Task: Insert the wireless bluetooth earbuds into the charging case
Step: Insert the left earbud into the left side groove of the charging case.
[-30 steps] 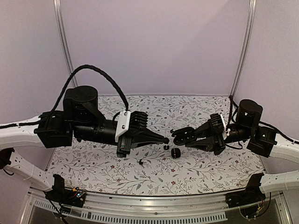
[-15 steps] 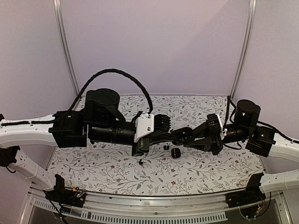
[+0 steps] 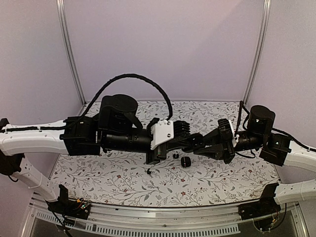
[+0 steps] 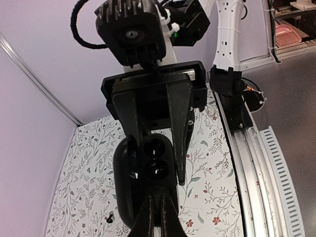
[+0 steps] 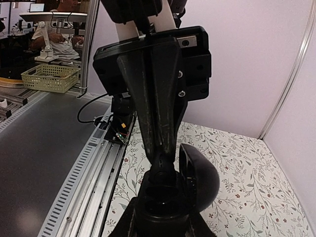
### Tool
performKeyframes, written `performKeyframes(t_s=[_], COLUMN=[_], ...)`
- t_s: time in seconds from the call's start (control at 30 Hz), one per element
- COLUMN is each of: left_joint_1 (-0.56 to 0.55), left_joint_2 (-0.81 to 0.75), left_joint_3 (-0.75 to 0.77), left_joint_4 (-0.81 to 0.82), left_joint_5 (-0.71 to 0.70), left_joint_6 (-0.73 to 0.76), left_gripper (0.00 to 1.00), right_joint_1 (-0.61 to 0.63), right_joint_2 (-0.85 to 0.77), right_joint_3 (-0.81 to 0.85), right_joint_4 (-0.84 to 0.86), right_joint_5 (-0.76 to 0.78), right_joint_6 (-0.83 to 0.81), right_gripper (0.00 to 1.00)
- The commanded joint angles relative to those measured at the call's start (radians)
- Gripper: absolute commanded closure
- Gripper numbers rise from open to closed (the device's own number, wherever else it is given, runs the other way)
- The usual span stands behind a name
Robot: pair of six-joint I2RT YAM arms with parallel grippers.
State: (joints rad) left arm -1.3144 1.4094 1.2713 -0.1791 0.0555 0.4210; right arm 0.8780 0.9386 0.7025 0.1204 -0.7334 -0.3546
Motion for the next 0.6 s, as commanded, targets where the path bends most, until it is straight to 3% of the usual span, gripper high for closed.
performKeyframes(t_s=[0.0, 0.3, 0.57], left_joint_1=[-0.015, -0.016, -0.016], left_joint_2=[0.032, 0.047, -0.004], left_joint_3=[0.036, 0.041, 0.016], left_joint_4=[-0.026, -0.043, -0.046], left_joint_5=[-0.049, -0.052, -0.082], left_joint_6=[-0.008, -0.008, -0.007], left_gripper=[1.00, 0.99, 0.78], right_joint_1=[0.007, 0.007, 0.006], right_joint_2=[-0.007, -0.019, -0.023], right_joint_3=[0.023, 0.007, 0.005], right_joint_4=[0.035, 0.064, 0.067], right_joint_5=[-0.001, 0.000, 0.007], right_joint_6=[0.013, 0.023, 0.031], right_gripper=[0.86, 0.87, 0.87])
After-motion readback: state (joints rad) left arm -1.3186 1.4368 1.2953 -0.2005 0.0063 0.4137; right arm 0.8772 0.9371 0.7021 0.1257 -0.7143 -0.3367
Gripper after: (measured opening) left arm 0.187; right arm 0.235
